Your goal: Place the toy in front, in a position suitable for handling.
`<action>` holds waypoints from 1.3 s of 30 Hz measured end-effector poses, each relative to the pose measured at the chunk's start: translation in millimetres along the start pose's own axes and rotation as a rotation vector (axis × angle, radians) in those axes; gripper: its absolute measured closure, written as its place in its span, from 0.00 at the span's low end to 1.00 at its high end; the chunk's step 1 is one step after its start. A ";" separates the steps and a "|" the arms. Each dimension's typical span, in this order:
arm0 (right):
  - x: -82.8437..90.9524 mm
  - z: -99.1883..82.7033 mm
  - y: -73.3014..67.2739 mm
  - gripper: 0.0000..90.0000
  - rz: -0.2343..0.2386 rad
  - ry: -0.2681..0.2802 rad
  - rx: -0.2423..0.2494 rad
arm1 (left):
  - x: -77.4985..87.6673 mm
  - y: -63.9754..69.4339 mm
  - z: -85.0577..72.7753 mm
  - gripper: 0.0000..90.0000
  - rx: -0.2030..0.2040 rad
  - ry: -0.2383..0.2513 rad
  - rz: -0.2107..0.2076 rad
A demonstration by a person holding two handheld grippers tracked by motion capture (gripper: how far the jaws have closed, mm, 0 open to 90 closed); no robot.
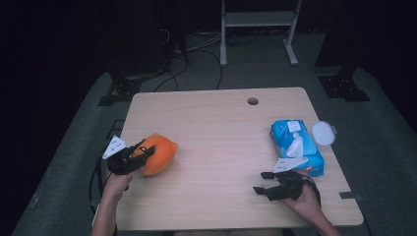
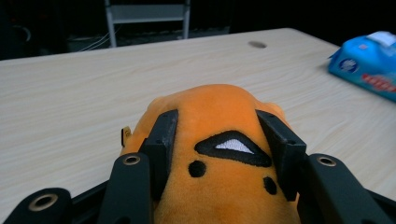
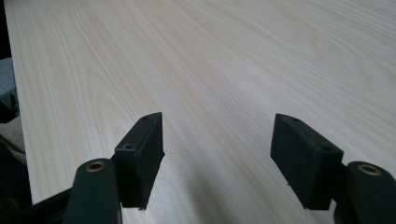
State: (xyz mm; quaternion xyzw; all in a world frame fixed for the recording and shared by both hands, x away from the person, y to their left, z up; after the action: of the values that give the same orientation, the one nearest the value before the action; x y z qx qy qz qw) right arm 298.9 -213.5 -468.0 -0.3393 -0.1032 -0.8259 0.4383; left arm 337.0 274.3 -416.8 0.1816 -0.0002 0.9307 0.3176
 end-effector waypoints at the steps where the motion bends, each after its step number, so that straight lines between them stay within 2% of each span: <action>1: 0.2 -0.2 0.0 0.37 0.002 0.001 -0.003 | 0.1 6.0 4.8 0.59 -0.002 0.019 -0.025; 2: 0.2 -0.2 0.0 0.37 0.002 0.001 -0.003 | 0.1 6.0 4.8 0.59 -0.002 0.019 -0.025; 5: -0.2 -0.4 1.2 0.37 -0.001 -0.002 -0.004 | -1.3 18.8 12.7 0.59 -0.022 0.040 -0.064; 7: 1.1 -0.2 1.7 0.37 -0.003 0.004 -0.011 | -4.6 32.8 19.7 0.59 -0.043 0.051 -0.113; 8: 1.1 -0.2 1.7 0.37 -0.003 0.004 -0.011 | -4.6 32.8 19.7 0.59 -0.043 0.051 -0.113; 9: 2.7 -0.1 2.0 0.37 -0.006 0.010 -0.013 | -9.2 42.1 21.9 0.59 -0.046 0.052 -0.149; 10: 2.7 -0.1 2.0 0.37 -0.006 0.010 -0.013 | -9.2 42.1 21.9 0.59 -0.046 0.052 -0.149; 12: 4.4 -0.2 3.3 0.37 -0.010 0.018 -0.020 | -16.6 51.3 22.1 0.59 -0.043 0.049 -0.193; 13: 5.8 -0.7 5.7 0.37 -0.011 0.023 -0.026 | -25.9 60.7 20.4 0.60 -0.042 0.034 -0.237; 14: 5.8 -0.7 5.7 0.37 -0.011 0.023 -0.026 | -25.9 60.7 20.4 0.60 -0.042 0.034 -0.237; 15: 6.7 -0.8 6.7 0.37 -0.013 0.023 -0.030 | -31.7 66.3 18.8 0.60 -0.045 0.026 -0.253; 16: 7.8 -0.8 7.6 0.37 -0.017 0.029 -0.033 | -37.6 72.2 16.9 0.60 -0.059 0.007 -0.264; 17: 10.7 -1.0 9.4 0.37 -0.020 0.040 -0.044 | -49.3 84.2 12.8 0.60 -0.080 -0.027 -0.288; 18: 10.7 -1.0 9.4 0.37 -0.020 0.040 -0.044 | -49.3 84.2 12.8 0.60 -0.080 -0.027 -0.288; 19: 12.0 -1.1 10.4 0.37 -0.022 0.047 -0.048 | -53.8 88.8 11.3 0.60 -0.081 -0.039 -0.306; 20: 14.2 -1.7 12.2 0.37 -0.024 0.055 -0.056 | -62.1 97.6 9.8 0.60 -0.082 -0.052 -0.341; 21: 14.2 -1.7 12.2 0.37 -0.024 0.055 -0.056 | -62.1 97.6 9.8 0.60 -0.082 -0.052 -0.341; 24: 16.7 -2.6 14.6 0.37 -0.030 0.058 -0.062 | -74.2 112.9 10.2 0.60 -0.097 -0.071 -0.378; 28: 20.7 -2.6 16.2 0.37 -0.039 0.072 -0.069 | -88.9 134.6 12.3 0.60 -0.118 -0.085 -0.438; 29: 23.1 -2.8 17.4 0.37 -0.052 0.078 -0.074 | -94.5 144.3 14.0 0.60 -0.129 -0.086 -0.461; 30: 23.1 -2.8 17.4 0.37 -0.052 0.078 -0.074 | -94.5 144.3 14.0 0.60 -0.129 -0.086 -0.461; 31: 27.4 -3.0 18.7 0.37 -0.073 0.093 -0.081 | -98.6 152.6 14.8 0.60 -0.137 -0.081 -0.487; 32: 27.4 -3.0 18.7 0.37 -0.073 0.093 -0.081 | -98.6 152.6 14.8 0.59 -0.137 -0.081 -0.487; 35: 40.1 -2.9 21.0 0.38 -0.116 0.155 -0.100 | -102.1 161.4 8.6 0.59 -0.141 -0.073 -0.516; 36: 40.1 -2.9 21.0 0.38 -0.116 0.155 -0.100 | -103.8 163.4 3.7 0.59 -0.138 -0.077 -0.526; 37: 44.4 -3.9 22.8 0.38 -0.130 0.171 -0.104 | -108.2 165.8 -9.0 0.58 -0.148 -0.111 -0.545; 38: 44.4 -3.9 22.8 0.38 -0.130 0.171 -0.104 | -108.2 165.8 -9.0 0.56 -0.148 -0.111 -0.545; 39: 46.0 -4.4 23.4 0.38 -0.137 0.175 -0.107 | -109.2 166.4 -15.8 0.56 -0.139 -0.109 -0.568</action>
State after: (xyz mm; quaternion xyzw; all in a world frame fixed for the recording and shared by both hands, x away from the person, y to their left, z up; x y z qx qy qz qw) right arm 297.7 -259.6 -444.2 -0.2811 -0.0435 -0.8847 0.3693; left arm 313.3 78.7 -449.3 0.2020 -0.0302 0.7910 0.5767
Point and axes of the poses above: each handheld gripper's, and its own axes: x roughly backward along the jaws, z roughly out of its top, y roughly to its right, the point moved 1 cm from there along -x, roughly forward along the jaws, and after that the axes turned 3 degrees about -z, right-handed, at the moved point
